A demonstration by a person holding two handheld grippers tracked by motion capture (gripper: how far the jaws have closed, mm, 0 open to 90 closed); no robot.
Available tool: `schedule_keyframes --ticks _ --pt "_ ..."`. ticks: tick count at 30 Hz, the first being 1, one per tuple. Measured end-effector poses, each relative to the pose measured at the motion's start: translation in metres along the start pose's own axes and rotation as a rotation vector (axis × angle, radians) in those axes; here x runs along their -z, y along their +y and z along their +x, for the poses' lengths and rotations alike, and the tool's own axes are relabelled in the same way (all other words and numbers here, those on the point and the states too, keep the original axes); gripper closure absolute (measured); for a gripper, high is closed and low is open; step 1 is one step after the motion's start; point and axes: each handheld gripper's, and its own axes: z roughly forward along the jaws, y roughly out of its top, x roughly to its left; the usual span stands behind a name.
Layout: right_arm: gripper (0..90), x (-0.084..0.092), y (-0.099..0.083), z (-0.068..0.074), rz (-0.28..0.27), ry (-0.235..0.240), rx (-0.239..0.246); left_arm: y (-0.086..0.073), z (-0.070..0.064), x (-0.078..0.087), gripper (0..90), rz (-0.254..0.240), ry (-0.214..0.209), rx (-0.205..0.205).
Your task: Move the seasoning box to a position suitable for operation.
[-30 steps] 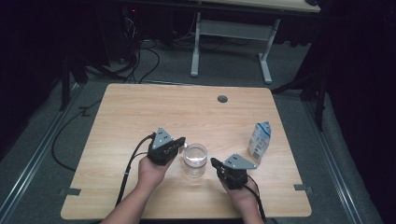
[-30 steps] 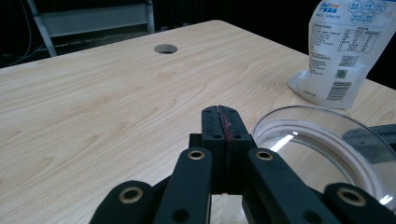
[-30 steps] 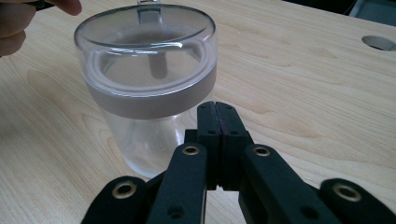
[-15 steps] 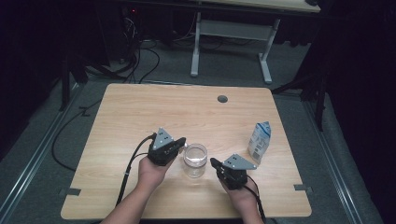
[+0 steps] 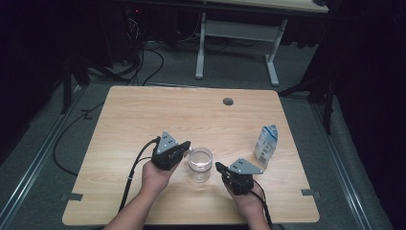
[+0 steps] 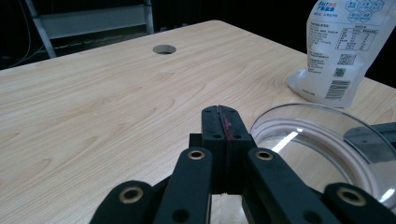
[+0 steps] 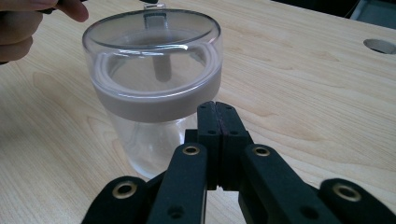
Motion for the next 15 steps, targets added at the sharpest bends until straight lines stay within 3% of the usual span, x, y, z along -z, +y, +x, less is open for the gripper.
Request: schedule_keyframes --ticks 15 --pt "90.0 0.0014 0.0015 0.0012 -0.018 0.002 0.006 -0.0003 0.0007 -0.0008 90.0 0.003 0.001 0.003"
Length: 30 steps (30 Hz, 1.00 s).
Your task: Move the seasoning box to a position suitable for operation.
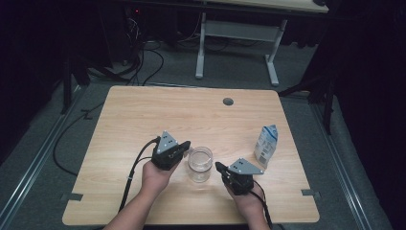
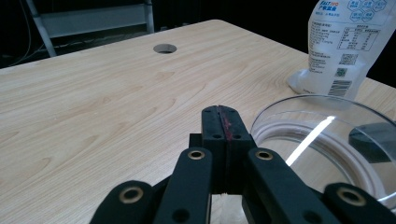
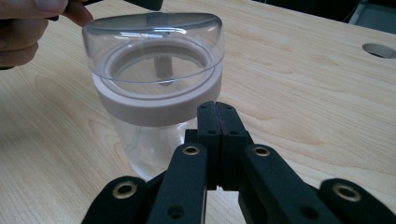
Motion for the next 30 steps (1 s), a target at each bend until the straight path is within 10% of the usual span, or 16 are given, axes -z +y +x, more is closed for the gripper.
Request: schedule_keyframes --ticks 30 --pt "90.0 0.005 0.01 0.015 -0.036 0.028 0.041 0.002 -0.004 0.007 90.0 -0.047 -0.02 0.041"
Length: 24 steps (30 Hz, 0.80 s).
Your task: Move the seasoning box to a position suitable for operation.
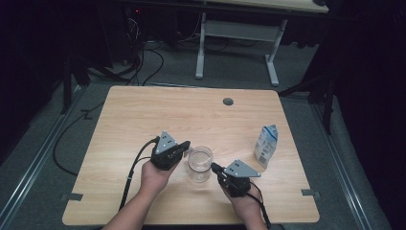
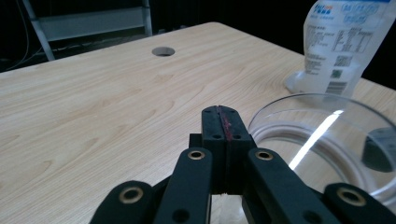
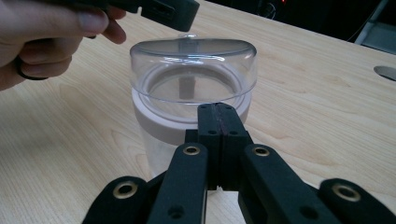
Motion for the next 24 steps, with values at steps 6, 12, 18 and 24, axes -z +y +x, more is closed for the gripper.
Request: schedule_keyframes --ticks 6,12,18,24 --pt "90.0 0.002 0.003 0.001 -0.009 0.004 0.009 -0.011 0.0 0.023 90.0 0.007 -0.011 -0.024" --pt "90.0 0.004 0.007 0.004 -0.022 0.009 0.015 -0.037 -0.008 0.035 90.0 0.014 -0.041 -0.002" --pt "90.0 0.002 0.007 0.004 -0.011 0.003 0.013 -0.049 -0.015 0.037 90.0 0.007 -0.109 0.028" --pt "90.0 0.0 0.007 0.006 -0.009 0.004 0.013 -0.044 -0.024 0.038 90.0 0.024 -0.114 -0.006"
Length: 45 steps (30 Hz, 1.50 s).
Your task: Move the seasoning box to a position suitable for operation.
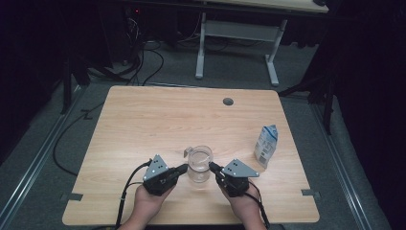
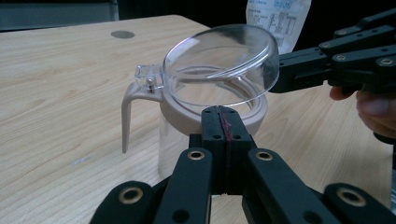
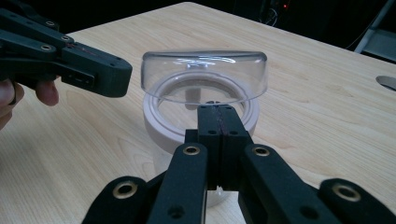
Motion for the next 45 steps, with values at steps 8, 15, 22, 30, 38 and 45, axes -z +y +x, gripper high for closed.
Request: schedule_keyframes --ticks 8,15,22,30,38,45 --pt "90.0 0.002 0.003 0.003 -0.011 0.003 0.007 0.0 -0.005 -0.007 90.0 0.018 -0.034 0.001" --pt "90.0 0.005 0.005 0.003 -0.023 0.0 0.004 0.004 -0.011 -0.012 90.0 0.007 -0.048 -0.003" --pt "90.0 0.002 0.003 0.001 -0.018 0.007 -0.006 0.007 -0.013 -0.012 90.0 -0.013 -0.041 -0.007" --pt "90.0 -0.004 -0.002 0.001 -0.003 0.008 -0.008 0.01 -0.009 -0.011 90.0 -0.029 -0.019 0.004" --pt "90.0 -0.004 -0.003 0.0 -0.007 0.009 -0.001 0.013 -0.002 -0.009 90.0 -0.052 0.017 0.024" --pt "90.0 -0.004 -0.003 0.0 -0.011 0.009 0.003 0.014 0.007 -0.007 90.0 -0.073 0.046 0.042"
